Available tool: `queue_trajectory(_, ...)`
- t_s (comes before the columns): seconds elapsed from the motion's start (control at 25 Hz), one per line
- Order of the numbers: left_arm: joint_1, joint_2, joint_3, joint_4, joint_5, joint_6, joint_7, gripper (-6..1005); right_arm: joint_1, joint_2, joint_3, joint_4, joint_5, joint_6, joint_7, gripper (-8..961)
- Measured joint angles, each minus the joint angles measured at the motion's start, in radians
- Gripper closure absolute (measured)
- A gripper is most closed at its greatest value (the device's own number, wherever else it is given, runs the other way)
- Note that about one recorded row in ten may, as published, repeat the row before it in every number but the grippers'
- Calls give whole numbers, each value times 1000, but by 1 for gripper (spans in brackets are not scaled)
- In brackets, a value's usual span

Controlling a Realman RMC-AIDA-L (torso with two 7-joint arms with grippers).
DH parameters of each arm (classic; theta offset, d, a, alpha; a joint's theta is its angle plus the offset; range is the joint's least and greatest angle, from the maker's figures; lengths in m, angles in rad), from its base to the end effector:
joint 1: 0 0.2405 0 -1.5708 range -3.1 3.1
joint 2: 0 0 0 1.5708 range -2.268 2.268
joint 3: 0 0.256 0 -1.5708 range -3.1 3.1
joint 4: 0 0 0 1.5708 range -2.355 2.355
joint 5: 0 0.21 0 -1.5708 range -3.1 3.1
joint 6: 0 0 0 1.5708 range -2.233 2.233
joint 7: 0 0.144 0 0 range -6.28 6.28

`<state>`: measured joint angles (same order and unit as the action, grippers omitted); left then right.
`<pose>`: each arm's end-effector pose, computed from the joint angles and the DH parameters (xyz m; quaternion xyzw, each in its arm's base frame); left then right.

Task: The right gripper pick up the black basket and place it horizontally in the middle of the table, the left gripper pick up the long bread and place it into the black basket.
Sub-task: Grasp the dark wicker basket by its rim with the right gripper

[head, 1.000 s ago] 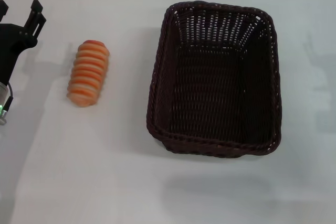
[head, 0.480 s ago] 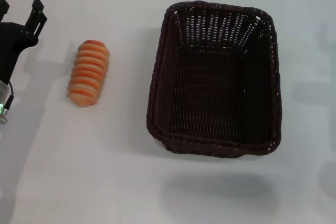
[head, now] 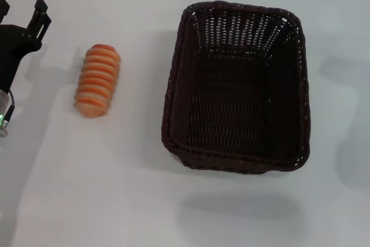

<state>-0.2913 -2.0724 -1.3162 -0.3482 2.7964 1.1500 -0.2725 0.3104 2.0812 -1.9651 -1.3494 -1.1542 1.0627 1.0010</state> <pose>-0.3265 0.3197 0.0080 -0.6598 -0.2451 -0.3640 0.6101 0.2202 0.3711 0.0660 -0.5575 0.2105 -0.0952 0.7974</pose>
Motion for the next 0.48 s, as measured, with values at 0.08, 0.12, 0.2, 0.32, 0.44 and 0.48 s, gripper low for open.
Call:
queue_trajectory(0.08,-1,0,0,0,0,1,0,225,10,0,13,-34,63,17,-12,112)
queue_trajectory(0.12,-1,0,0,0,0,1,0,225,9,-1,20,-56,88,13,-8,112)
queue_trajectory(0.2,-1,0,0,0,0,2,0,225,-4,-3,30,-94,124,-22,25,113)
queue_trajectory(0.32,0,0,0,0,0,2,0,225,-49,-5,44,-147,141,-130,116,113)
queue_trajectory(0.44,4,0,0,0,0,0,-1,225,-117,-5,64,-197,148,-292,240,114)
queue_trajectory(0.48,5,0,0,0,0,0,-1,226,-147,-5,78,-210,147,-372,299,114)
